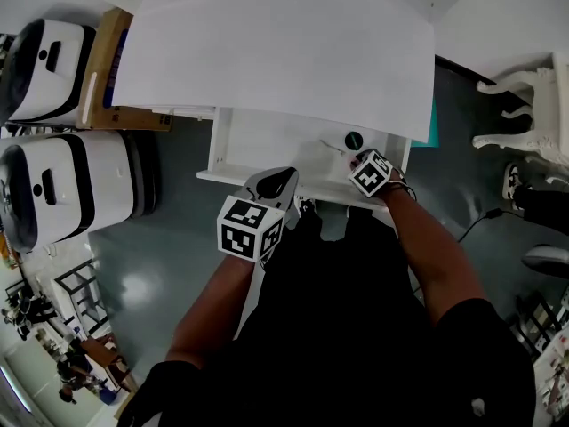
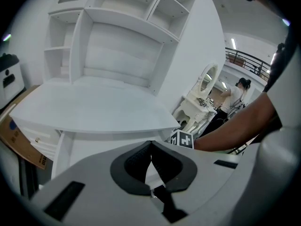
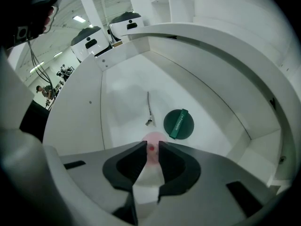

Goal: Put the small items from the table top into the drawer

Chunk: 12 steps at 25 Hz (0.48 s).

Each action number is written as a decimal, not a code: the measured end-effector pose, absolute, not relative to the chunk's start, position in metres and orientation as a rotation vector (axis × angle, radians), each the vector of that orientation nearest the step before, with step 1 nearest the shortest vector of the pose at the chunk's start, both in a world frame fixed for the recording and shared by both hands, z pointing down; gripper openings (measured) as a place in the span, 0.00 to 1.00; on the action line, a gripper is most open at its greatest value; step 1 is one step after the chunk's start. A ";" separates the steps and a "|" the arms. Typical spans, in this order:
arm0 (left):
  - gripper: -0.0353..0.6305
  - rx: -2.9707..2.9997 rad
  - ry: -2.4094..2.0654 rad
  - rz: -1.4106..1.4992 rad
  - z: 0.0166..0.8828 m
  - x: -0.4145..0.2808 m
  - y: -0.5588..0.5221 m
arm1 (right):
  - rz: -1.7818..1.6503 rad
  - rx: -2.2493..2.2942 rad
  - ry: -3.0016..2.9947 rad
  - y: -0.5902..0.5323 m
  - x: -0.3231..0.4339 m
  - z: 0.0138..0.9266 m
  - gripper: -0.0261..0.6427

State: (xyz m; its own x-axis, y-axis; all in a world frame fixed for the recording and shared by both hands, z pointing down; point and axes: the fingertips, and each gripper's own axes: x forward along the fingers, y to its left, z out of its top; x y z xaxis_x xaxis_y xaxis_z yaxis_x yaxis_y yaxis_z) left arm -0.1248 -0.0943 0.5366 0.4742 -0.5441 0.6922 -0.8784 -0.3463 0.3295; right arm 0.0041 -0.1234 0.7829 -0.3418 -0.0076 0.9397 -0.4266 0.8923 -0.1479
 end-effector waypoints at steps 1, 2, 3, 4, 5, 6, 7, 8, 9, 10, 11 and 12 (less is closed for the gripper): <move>0.07 2.037 -1.172 0.623 0.537 -0.123 -0.094 | 0.447 0.323 -1.883 -0.124 0.005 0.782 0.14; 0.07 2.041 -1.169 0.623 0.536 -0.122 -0.095 | 0.450 0.327 -1.884 -0.124 0.006 0.782 0.15; 0.07 2.047 -1.167 0.624 0.536 -0.121 -0.095 | 0.451 0.334 -1.884 -0.125 0.007 0.780 0.15; 0.07 2.053 -1.164 0.623 0.536 -0.120 -0.096 | 0.451 0.344 -1.887 -0.126 0.008 0.778 0.15; 0.07 2.059 -1.161 0.621 0.535 -0.119 -0.096 | 0.450 0.356 -1.891 -0.127 0.009 0.776 0.15; 0.07 2.066 -1.159 0.619 0.534 -0.118 -0.097 | 0.449 0.369 -1.896 -0.129 0.009 0.774 0.15; 0.07 2.072 -1.156 0.617 0.533 -0.117 -0.097 | 0.451 0.381 -1.901 -0.130 0.009 0.771 0.15; 0.07 2.079 -1.152 0.615 0.532 -0.116 -0.098 | 0.455 0.392 -1.906 -0.131 0.010 0.769 0.15; 0.07 2.086 -1.149 0.614 0.531 -0.116 -0.098 | 0.462 0.404 -1.912 -0.131 0.010 0.766 0.15; 0.07 2.092 -1.145 0.613 0.530 -0.115 -0.098 | 0.470 0.415 -1.919 -0.131 0.010 0.762 0.15; 0.07 2.099 -1.140 0.612 0.529 -0.115 -0.098 | 0.476 0.427 -1.927 -0.131 0.009 0.757 0.15; 0.07 2.106 -1.135 0.611 0.528 -0.114 -0.098 | 0.479 0.437 -1.932 -0.131 0.009 0.753 0.15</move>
